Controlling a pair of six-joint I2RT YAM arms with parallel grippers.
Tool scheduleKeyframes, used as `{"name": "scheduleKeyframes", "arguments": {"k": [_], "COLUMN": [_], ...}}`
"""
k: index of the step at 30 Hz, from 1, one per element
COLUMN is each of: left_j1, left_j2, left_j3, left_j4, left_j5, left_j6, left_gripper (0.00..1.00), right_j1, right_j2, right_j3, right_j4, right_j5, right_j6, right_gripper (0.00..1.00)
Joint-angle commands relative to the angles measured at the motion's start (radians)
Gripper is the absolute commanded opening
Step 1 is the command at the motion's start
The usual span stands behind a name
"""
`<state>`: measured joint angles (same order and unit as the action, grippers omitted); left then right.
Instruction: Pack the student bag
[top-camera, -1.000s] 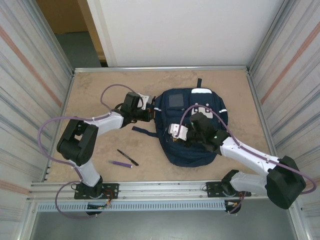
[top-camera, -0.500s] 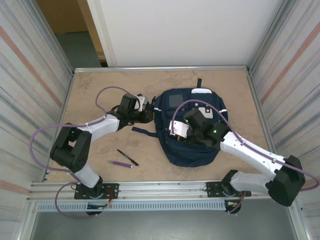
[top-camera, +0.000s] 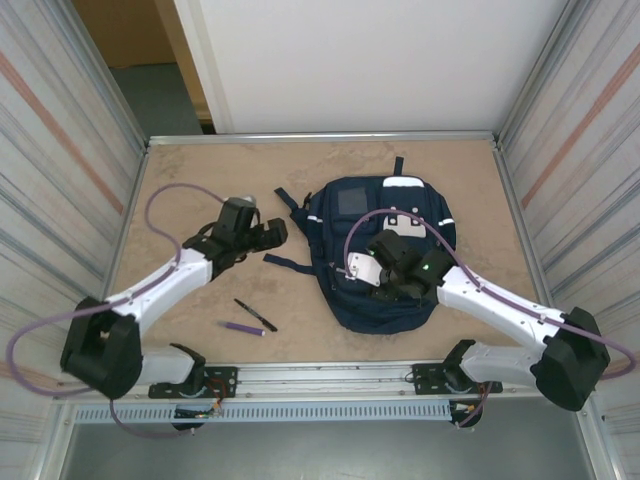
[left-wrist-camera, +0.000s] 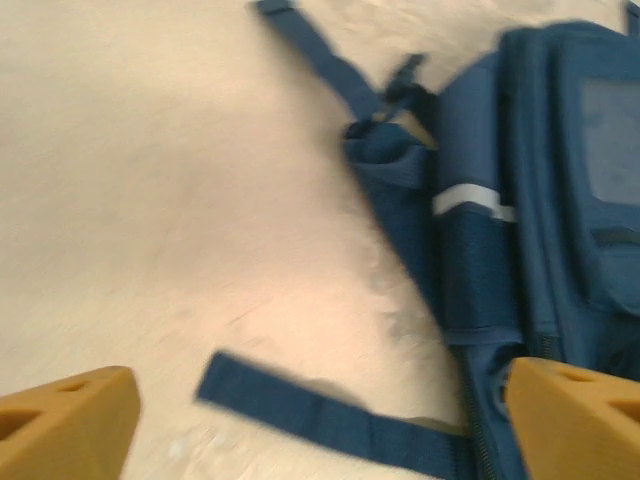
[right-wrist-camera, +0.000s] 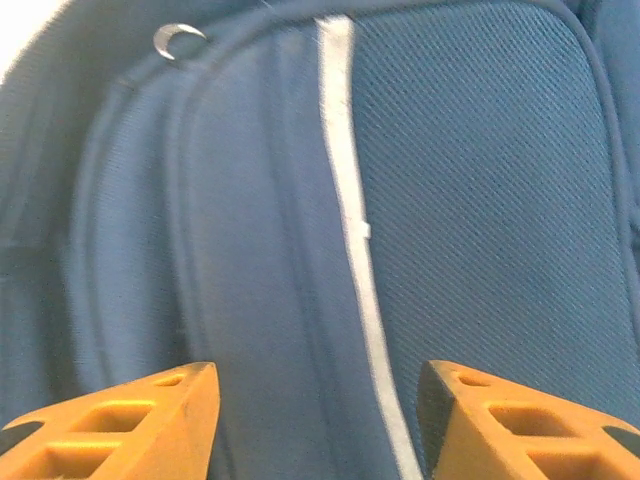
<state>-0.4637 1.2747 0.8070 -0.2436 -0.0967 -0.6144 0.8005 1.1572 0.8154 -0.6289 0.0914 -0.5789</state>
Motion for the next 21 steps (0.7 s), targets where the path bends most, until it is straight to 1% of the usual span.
{"name": "scheduleKeyframes", "arguments": {"k": [1, 2, 3, 4, 5, 6, 8, 9, 11, 12, 13, 14, 16, 17, 19, 21], "left_j1": [0.097, 0.147, 0.172, 0.175, 0.157, 0.128, 0.076, 0.062, 0.049, 0.043, 0.031, 0.009, -0.030, -0.037, -0.039, -0.048], "left_j2": [-0.048, -0.040, -0.031, -0.027, -0.025, -0.025, -0.024, -0.024, -0.016, -0.010, -0.004, 0.003, 0.013, 0.016, 0.026, 0.054], "left_j3": [-0.088, -0.123, -0.140, -0.138, -0.128, -0.113, -0.088, -0.088, -0.104, -0.107, -0.109, -0.103, -0.093, -0.094, -0.093, -0.078], "left_j4": [-0.135, -0.107, -0.115, -0.160, -0.223, -0.294, -0.409, -0.427, -0.435, -0.446, -0.463, -0.497, -0.557, -0.563, -0.557, -0.551], "left_j5": [0.038, 0.150, 0.191, 0.173, 0.125, 0.066, -0.007, 0.000, 0.048, 0.059, 0.058, 0.027, -0.029, -0.028, 0.001, 0.025], "left_j6": [-0.164, -0.158, -0.168, -0.182, -0.194, -0.211, -0.246, -0.256, -0.284, -0.304, -0.321, -0.343, -0.390, -0.403, -0.419, -0.422], "left_gripper": [0.99, 0.99, 0.99, 0.99, 0.99, 0.99, 0.99, 0.96, 0.74, 0.69, 0.68, 0.66, 0.62, 0.61, 0.61, 0.61], "right_j1": [0.012, 0.008, 0.010, 0.016, 0.019, 0.020, 0.022, 0.021, 0.019, 0.019, 0.012, -0.005, -0.048, -0.074, -0.119, -0.158], "right_j2": [-0.037, -0.037, -0.028, -0.017, -0.005, 0.002, -0.002, -0.012, -0.031, -0.040, -0.050, -0.057, -0.065, -0.067, -0.065, -0.053], "right_j3": [0.009, -0.001, 0.003, 0.014, 0.036, 0.053, 0.056, 0.047, 0.038, 0.045, 0.057, 0.071, 0.095, 0.107, 0.127, 0.133], "right_j4": [-0.023, -0.015, -0.028, -0.038, -0.038, -0.028, 0.055, 0.118, 0.234, 0.260, 0.286, 0.298, 0.300, 0.299, 0.303, 0.331], "right_j5": [-0.159, -0.195, -0.209, -0.188, -0.149, -0.112, -0.039, -0.004, 0.062, 0.079, 0.082, 0.053, -0.050, -0.103, -0.170, -0.180], "right_j6": [-0.072, -0.103, -0.144, -0.160, -0.158, -0.148, -0.129, -0.115, -0.088, -0.072, -0.040, 0.002, 0.061, 0.089, 0.151, 0.245], "right_gripper": [0.61, 0.64, 0.66, 0.70, 0.80, 1.00, 0.99, 0.99, 0.99, 0.99, 0.99, 0.99, 0.99, 0.99, 0.99, 0.99]}}
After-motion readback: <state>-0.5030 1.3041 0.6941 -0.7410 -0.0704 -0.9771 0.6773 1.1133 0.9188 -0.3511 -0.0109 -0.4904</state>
